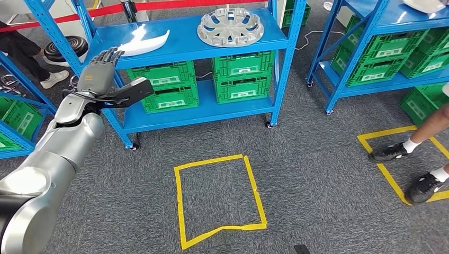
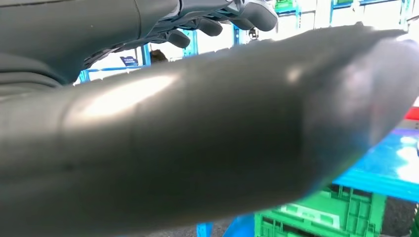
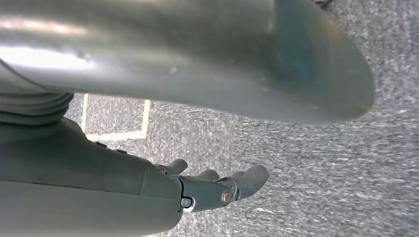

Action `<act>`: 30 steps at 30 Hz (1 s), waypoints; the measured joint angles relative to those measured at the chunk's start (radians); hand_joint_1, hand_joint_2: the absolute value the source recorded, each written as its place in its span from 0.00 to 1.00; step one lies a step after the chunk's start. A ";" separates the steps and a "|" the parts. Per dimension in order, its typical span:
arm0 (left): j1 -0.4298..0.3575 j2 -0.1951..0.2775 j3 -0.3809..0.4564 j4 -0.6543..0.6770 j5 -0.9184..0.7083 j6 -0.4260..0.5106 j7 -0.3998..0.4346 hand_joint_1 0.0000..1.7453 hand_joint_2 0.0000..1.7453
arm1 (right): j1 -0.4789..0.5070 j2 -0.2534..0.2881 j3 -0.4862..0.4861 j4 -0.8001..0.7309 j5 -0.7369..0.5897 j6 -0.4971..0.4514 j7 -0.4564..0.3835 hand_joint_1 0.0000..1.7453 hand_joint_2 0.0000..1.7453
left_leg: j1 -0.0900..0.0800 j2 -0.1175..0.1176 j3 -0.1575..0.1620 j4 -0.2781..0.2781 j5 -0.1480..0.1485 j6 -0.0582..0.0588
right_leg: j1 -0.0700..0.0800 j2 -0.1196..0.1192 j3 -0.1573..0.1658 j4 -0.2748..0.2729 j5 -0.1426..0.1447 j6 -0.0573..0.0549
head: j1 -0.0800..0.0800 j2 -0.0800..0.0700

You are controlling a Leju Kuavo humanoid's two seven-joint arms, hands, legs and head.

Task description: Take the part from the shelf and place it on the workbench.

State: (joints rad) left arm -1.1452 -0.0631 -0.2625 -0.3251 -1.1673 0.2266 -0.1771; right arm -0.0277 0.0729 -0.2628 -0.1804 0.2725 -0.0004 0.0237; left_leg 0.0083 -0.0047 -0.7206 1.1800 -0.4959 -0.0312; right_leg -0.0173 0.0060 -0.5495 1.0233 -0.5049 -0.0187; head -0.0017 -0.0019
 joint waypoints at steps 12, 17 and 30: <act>0.003 0.002 -0.019 -0.003 0.003 0.003 -0.001 0.00 0.00 | -0.004 -0.002 0.000 0.000 0.008 0.002 0.001 0.00 0.00 | -0.008 -0.007 0.115 -0.162 0.051 0.060 | 0.002 -0.002 -0.172 0.273 -0.097 0.047 | 0.005 0.000; 0.008 -0.004 -0.023 -0.002 0.004 0.002 -0.001 0.00 0.00 | 0.000 -0.003 0.000 0.001 0.009 0.001 0.002 0.00 0.00 | -0.013 -0.010 0.177 -0.158 -0.008 0.050 | 0.010 -0.003 -0.150 0.044 0.065 0.028 | 0.005 0.000; 0.011 -0.013 -0.040 -0.004 0.004 -0.007 -0.003 0.00 0.00 | 0.002 -0.003 -0.002 0.001 0.001 0.000 0.003 0.00 0.00 | -0.003 -0.002 -0.015 0.052 -0.085 -0.002 | 0.005 0.004 0.007 -0.012 0.012 -0.005 | 0.003 0.000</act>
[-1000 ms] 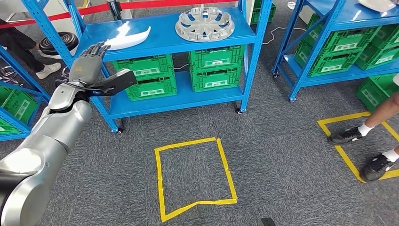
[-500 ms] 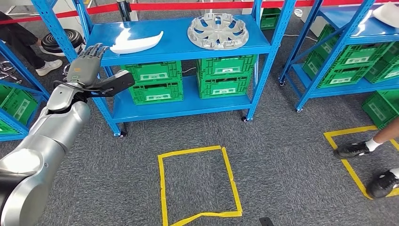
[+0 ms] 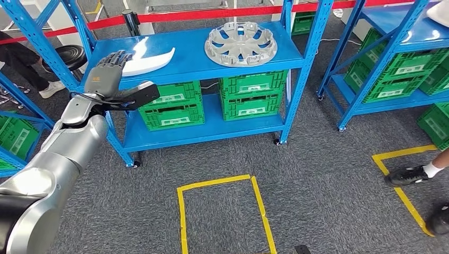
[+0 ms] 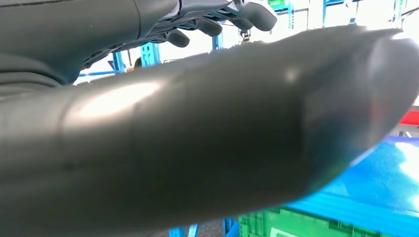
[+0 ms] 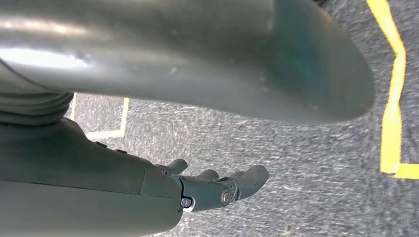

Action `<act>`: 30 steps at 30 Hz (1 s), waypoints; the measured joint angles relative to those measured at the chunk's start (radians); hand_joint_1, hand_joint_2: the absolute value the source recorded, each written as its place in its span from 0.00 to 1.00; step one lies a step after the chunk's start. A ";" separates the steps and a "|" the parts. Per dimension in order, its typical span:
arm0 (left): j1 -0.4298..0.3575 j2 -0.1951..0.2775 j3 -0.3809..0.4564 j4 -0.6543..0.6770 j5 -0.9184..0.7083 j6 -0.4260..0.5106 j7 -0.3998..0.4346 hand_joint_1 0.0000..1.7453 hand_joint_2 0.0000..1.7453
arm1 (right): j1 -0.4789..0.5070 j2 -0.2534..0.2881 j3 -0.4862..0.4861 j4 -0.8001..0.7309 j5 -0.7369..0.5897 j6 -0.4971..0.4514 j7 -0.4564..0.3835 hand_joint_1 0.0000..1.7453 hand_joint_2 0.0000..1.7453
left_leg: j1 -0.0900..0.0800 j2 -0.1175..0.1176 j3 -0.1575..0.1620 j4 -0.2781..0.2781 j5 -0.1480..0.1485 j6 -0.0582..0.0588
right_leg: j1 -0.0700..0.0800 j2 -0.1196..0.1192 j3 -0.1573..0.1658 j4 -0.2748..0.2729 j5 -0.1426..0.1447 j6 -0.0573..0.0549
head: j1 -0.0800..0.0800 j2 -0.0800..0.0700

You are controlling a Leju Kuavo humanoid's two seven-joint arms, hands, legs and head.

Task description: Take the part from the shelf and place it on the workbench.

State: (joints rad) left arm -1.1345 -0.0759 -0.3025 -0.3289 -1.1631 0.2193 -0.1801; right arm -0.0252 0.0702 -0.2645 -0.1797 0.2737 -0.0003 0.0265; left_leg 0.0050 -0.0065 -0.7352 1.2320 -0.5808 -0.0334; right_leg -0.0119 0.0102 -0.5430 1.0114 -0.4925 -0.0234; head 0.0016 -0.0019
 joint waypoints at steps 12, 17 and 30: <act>-0.004 -0.005 -0.018 -0.003 0.008 -0.001 -0.001 0.00 0.00 | -0.007 -0.001 -0.008 0.001 -0.002 0.000 0.000 0.00 0.00 | -0.005 -0.002 0.123 -0.221 0.153 0.062 | 0.001 -0.006 -0.112 0.269 -0.126 0.049 | 0.003 0.000; 0.003 -0.006 -0.023 -0.001 0.010 0.000 0.000 0.00 0.00 | -0.001 -0.001 -0.013 0.001 -0.002 0.000 0.000 0.00 0.00 | -0.007 -0.005 0.196 -0.217 0.089 0.051 | 0.001 -0.010 -0.140 0.099 -0.017 0.046 | 0.004 0.000; 0.005 0.005 -0.029 0.000 0.014 0.001 -0.001 0.00 0.00 | 0.001 -0.001 -0.015 0.002 0.002 0.003 -0.002 0.00 0.00 | -0.011 0.000 0.013 0.036 0.003 0.012 | 0.003 -0.002 -0.011 0.009 -0.001 -0.009 | 0.002 0.000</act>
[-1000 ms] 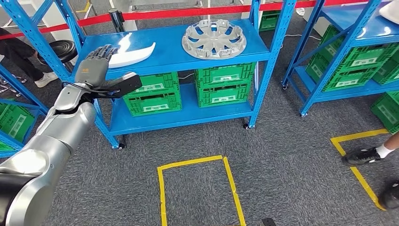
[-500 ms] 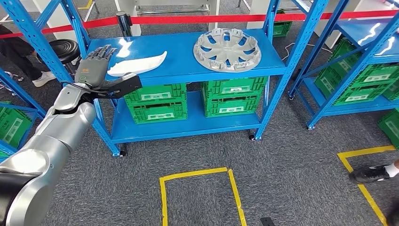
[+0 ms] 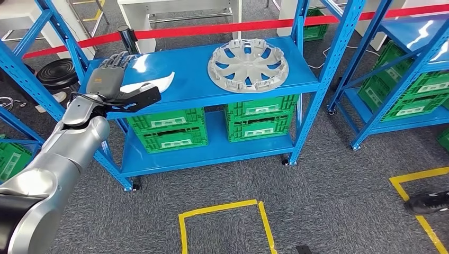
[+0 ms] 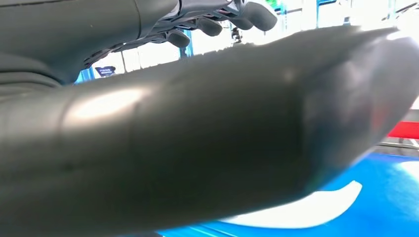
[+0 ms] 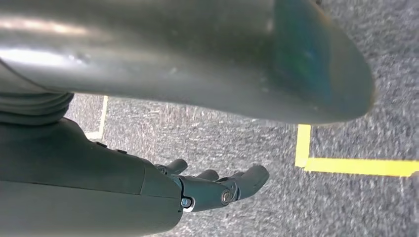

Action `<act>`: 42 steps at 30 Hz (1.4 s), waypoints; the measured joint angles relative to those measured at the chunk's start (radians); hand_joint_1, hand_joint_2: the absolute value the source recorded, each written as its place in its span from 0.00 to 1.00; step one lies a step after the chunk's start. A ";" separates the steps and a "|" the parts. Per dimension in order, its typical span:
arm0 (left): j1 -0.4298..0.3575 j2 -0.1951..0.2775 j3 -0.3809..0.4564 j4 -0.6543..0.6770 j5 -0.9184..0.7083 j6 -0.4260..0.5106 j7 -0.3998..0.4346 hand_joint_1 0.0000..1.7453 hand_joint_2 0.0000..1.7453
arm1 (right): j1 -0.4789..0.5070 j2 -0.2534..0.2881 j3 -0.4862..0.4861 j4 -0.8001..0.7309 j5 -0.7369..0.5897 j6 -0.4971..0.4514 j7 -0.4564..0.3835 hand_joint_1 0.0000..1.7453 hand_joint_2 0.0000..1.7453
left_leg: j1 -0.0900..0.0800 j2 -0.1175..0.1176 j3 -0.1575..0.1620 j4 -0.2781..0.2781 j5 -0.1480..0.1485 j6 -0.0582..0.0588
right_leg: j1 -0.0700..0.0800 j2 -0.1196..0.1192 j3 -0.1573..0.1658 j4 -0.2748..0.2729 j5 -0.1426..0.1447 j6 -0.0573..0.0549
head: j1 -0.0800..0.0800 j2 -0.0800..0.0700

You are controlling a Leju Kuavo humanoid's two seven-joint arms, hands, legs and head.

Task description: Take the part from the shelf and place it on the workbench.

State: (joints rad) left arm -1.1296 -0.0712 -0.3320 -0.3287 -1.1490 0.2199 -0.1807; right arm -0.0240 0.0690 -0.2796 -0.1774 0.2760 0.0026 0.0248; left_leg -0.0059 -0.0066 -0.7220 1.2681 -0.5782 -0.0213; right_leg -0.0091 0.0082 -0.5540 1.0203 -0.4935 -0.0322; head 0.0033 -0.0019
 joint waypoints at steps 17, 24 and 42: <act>-0.002 -0.012 -0.020 -0.002 0.000 -0.004 0.010 0.00 0.00 | -0.004 0.003 -0.001 0.002 0.002 -0.002 0.005 0.00 0.00 | -0.003 -0.011 0.188 -0.263 0.087 0.042 | -0.006 -0.006 -0.164 0.131 -0.042 0.059 | 0.005 0.000; -0.014 -0.017 -0.022 -0.002 0.047 -0.084 -0.001 0.00 0.00 | -0.008 0.003 -0.001 0.003 0.003 0.000 0.004 0.00 0.00 | -0.004 -0.011 0.200 -0.189 0.057 0.002 | -0.005 -0.013 -0.105 0.012 0.089 0.012 | 0.005 0.000; 0.005 0.004 -0.071 0.028 0.047 -0.312 0.133 0.00 1.00 | -0.010 0.002 -0.008 0.003 0.020 0.007 0.005 0.00 0.00 | -0.004 -0.008 0.070 -0.254 0.185 0.012 | 0.005 -0.002 0.000 -0.001 -0.009 0.010 | 0.004 0.000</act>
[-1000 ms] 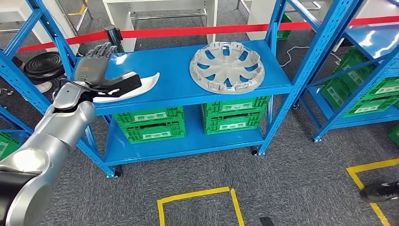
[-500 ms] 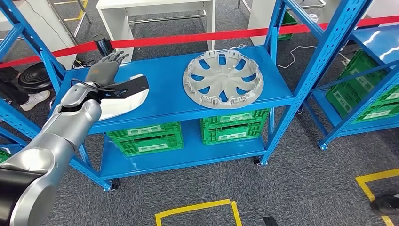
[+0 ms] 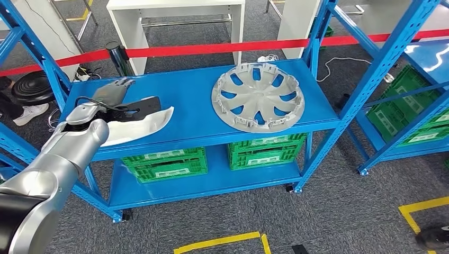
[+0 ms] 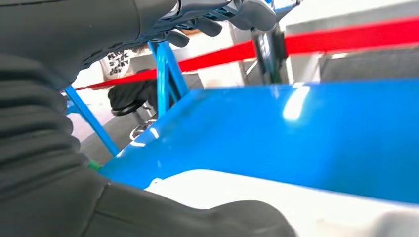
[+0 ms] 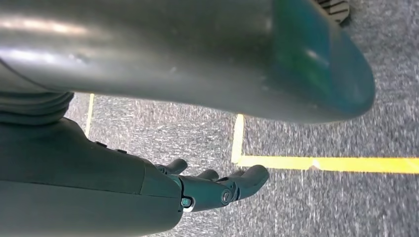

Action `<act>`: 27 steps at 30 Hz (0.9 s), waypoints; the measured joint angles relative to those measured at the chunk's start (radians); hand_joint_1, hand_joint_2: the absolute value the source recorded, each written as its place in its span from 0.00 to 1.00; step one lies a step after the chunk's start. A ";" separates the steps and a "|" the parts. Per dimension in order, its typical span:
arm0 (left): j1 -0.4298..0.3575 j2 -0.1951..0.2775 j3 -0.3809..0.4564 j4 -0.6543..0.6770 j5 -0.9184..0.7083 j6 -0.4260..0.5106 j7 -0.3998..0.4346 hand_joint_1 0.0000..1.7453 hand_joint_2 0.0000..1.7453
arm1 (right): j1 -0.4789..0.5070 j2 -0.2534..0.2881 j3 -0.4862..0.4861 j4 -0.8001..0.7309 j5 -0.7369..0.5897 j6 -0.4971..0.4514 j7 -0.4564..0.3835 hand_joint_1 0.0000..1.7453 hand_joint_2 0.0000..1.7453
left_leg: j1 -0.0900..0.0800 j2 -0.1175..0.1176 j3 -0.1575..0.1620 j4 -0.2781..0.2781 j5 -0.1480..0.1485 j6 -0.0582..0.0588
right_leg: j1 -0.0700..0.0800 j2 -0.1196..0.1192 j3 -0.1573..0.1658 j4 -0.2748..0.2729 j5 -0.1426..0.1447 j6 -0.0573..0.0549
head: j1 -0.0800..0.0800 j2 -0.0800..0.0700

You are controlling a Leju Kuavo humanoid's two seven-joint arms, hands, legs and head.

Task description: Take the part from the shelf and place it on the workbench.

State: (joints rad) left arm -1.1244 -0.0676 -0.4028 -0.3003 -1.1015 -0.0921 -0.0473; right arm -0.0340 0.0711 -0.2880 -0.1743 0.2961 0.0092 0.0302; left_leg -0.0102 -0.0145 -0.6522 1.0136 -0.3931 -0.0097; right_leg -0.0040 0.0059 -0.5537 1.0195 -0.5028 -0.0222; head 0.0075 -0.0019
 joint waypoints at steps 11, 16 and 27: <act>0.020 0.052 -0.055 0.027 -0.028 -0.257 -0.025 0.00 1.00 | -0.001 -0.001 0.000 0.000 0.018 0.001 0.009 0.00 0.00 | -0.001 -0.002 0.002 0.000 -0.005 0.009 | -0.001 -0.003 0.009 -0.012 -0.001 0.021 | 0.000 0.000; 0.024 0.070 -0.071 0.033 -0.029 -0.277 -0.039 0.00 1.00 | -0.001 -0.001 0.000 0.000 0.020 0.002 0.008 0.00 0.00 | 0.000 -0.002 0.003 0.000 -0.004 0.009 | 0.000 -0.003 0.009 -0.012 -0.001 0.024 | 0.000 0.000; 0.024 0.080 -0.073 0.036 -0.029 -0.281 -0.040 0.00 1.00 | -0.001 -0.001 0.000 0.000 0.020 0.002 0.008 0.00 0.00 | 0.000 -0.002 0.004 0.000 -0.004 0.009 | 0.000 -0.003 0.010 -0.012 -0.001 0.023 | 0.000 0.000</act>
State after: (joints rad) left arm -1.1004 0.0121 -0.4757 -0.2647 -1.1308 -0.3731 -0.0869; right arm -0.0353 0.0702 -0.2884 -0.1743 0.3162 0.0114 0.0381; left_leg -0.0097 -0.0167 -0.6481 1.0131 -0.3972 -0.0003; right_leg -0.0036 0.0033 -0.5441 1.0076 -0.5036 0.0013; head 0.0072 -0.0019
